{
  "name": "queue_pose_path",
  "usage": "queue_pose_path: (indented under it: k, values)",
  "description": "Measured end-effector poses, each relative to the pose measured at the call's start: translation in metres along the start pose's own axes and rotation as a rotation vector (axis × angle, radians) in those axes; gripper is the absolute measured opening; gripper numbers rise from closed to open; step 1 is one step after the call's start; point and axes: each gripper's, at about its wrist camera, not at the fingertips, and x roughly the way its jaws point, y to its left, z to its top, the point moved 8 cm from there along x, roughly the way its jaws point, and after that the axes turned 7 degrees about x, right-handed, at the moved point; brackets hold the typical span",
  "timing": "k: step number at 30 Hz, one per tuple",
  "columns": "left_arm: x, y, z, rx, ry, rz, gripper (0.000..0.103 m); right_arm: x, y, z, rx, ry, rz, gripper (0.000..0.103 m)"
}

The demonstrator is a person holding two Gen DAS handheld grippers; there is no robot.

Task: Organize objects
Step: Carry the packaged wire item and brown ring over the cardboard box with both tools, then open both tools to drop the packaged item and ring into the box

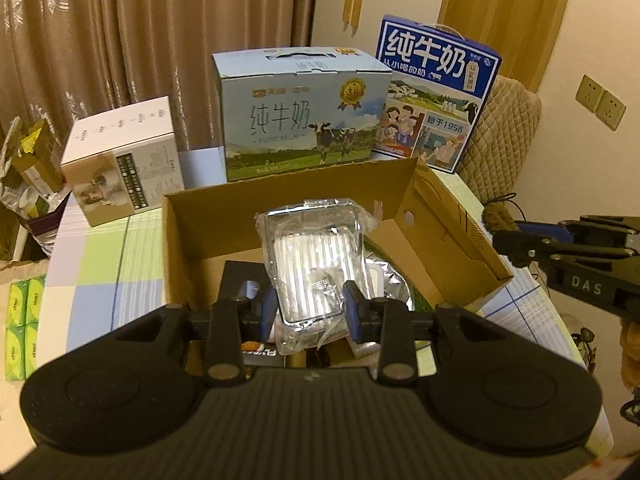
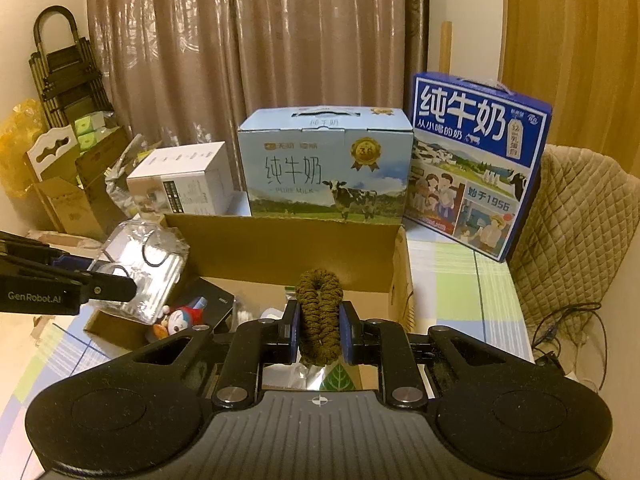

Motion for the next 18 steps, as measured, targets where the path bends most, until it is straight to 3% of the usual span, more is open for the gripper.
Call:
queue_pose_path:
  k: [13,16,18]
  values:
    - [0.039,-0.010,0.000,0.017,0.032,0.002,0.033,0.025,-0.015,-0.006,0.018,0.028,-0.002,0.016]
    - [0.042,-0.006,0.004,0.000,0.020,0.020,0.064,0.027,-0.017,-0.007,0.025,0.033,-0.002,0.017]
    - [0.039,-0.004,0.005,0.001,0.013,0.025,0.064,0.028,-0.018,-0.008,0.032,0.037,0.001,0.017]
